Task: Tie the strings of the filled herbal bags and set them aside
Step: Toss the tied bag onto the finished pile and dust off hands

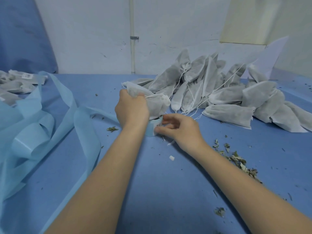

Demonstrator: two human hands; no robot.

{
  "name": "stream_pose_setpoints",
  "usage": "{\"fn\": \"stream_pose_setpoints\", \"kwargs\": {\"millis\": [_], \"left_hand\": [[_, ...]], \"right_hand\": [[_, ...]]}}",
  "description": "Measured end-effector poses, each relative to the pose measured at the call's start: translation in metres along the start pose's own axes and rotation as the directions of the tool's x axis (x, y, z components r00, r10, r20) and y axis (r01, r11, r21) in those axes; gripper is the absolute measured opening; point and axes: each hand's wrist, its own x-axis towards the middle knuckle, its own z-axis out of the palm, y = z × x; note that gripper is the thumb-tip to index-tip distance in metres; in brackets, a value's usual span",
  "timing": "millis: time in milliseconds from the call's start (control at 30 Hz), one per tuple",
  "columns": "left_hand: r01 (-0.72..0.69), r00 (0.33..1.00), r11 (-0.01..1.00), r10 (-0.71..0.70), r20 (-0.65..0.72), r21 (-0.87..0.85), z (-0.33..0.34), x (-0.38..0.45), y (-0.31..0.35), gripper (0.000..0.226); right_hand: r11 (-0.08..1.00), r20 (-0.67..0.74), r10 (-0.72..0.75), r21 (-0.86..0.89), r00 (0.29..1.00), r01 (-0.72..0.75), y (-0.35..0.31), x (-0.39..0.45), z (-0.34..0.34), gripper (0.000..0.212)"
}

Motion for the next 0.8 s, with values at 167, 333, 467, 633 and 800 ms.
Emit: {"fn": "stream_pose_setpoints", "kwargs": {"millis": [167,333,467,633,800], "left_hand": [[0.001,1.000,1.000,-0.001,-0.011,0.008,-0.001,0.001,-0.001,0.021],[0.001,1.000,1.000,-0.001,0.013,0.019,0.001,-0.002,-0.001,0.015],[0.002,1.000,1.000,-0.002,0.014,0.016,0.000,-0.003,0.000,0.015],[-0.004,1.000,1.000,0.004,-0.009,0.013,0.002,-0.003,-0.001,0.021],[-0.021,1.000,1.000,0.022,-0.021,0.022,0.002,-0.004,-0.002,0.017]], "right_hand": [[0.999,-0.110,-0.044,-0.034,0.993,0.041,-0.002,0.000,0.007,0.029],[1.000,-0.154,-0.023,-0.003,0.988,0.022,-0.004,-0.002,0.006,0.016],[1.000,-0.176,-0.017,-0.020,0.984,0.014,-0.005,-0.004,0.007,0.023],[0.992,-0.174,-0.015,-0.128,0.985,-0.007,-0.008,-0.008,0.010,0.019],[0.949,-0.095,-0.092,-0.310,0.991,0.058,-0.016,-0.018,0.018,0.026]]}}
